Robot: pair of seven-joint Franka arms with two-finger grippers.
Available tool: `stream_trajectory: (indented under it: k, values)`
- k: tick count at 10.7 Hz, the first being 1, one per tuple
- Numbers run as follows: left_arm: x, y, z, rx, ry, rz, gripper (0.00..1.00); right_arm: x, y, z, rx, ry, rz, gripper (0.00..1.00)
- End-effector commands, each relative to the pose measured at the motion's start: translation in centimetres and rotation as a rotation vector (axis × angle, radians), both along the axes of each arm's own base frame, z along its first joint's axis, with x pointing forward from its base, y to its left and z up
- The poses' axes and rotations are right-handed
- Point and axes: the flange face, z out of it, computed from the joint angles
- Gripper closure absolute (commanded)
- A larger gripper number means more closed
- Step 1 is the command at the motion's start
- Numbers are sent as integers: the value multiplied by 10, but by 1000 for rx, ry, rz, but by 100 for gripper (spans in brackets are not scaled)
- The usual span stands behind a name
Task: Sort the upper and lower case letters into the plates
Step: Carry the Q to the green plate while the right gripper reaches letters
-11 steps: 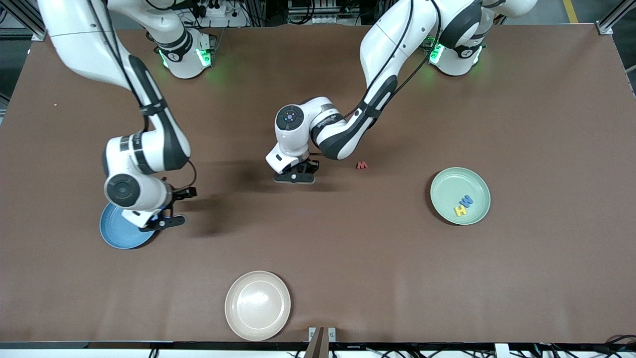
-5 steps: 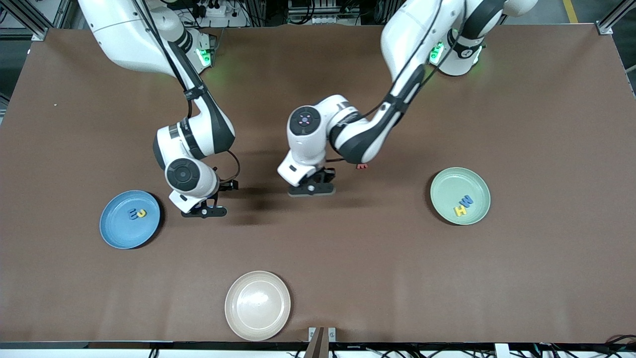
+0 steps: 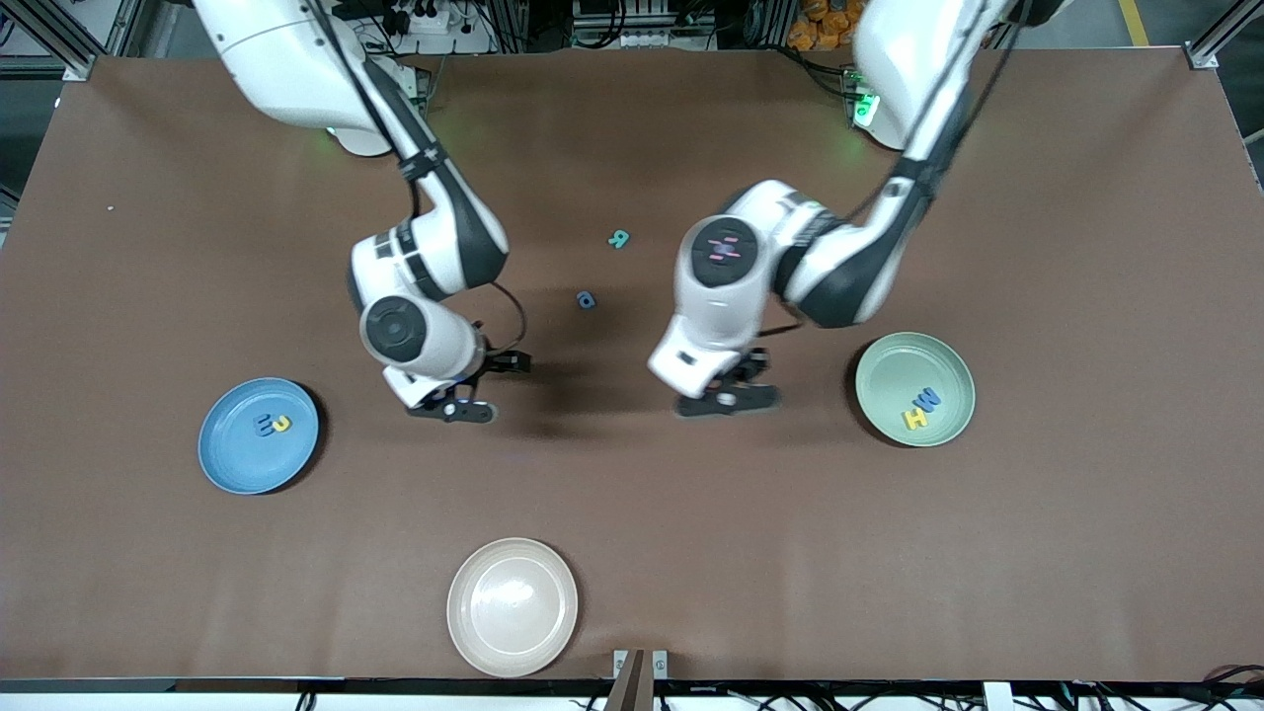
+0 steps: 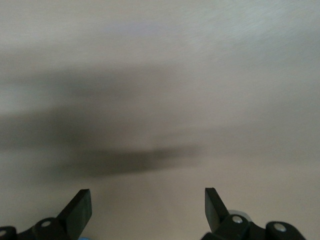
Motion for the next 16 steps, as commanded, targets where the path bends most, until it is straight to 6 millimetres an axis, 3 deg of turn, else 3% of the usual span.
stream_trajectory:
  k: [1,3,7,11,13,15,16]
  values:
    - [2,73,15,-22,45,18,100,-10,69,-7,-5,-21,-95,0]
    - [13,112,2,-15,77,37,100,-23,116,-6,-8,-35,-180,0]
    - [25,190,-31,18,145,35,100,-61,203,-26,46,-116,-228,0]
    - [27,250,-64,27,202,78,100,-81,234,-29,33,-102,-448,0]
    - [28,274,-78,32,225,104,87,-83,254,-18,47,-97,-618,0]
    - [31,289,-83,31,232,127,86,-89,273,-17,50,-88,-763,0]
    - [33,294,-83,26,220,135,77,-93,280,-21,45,-83,-830,0]
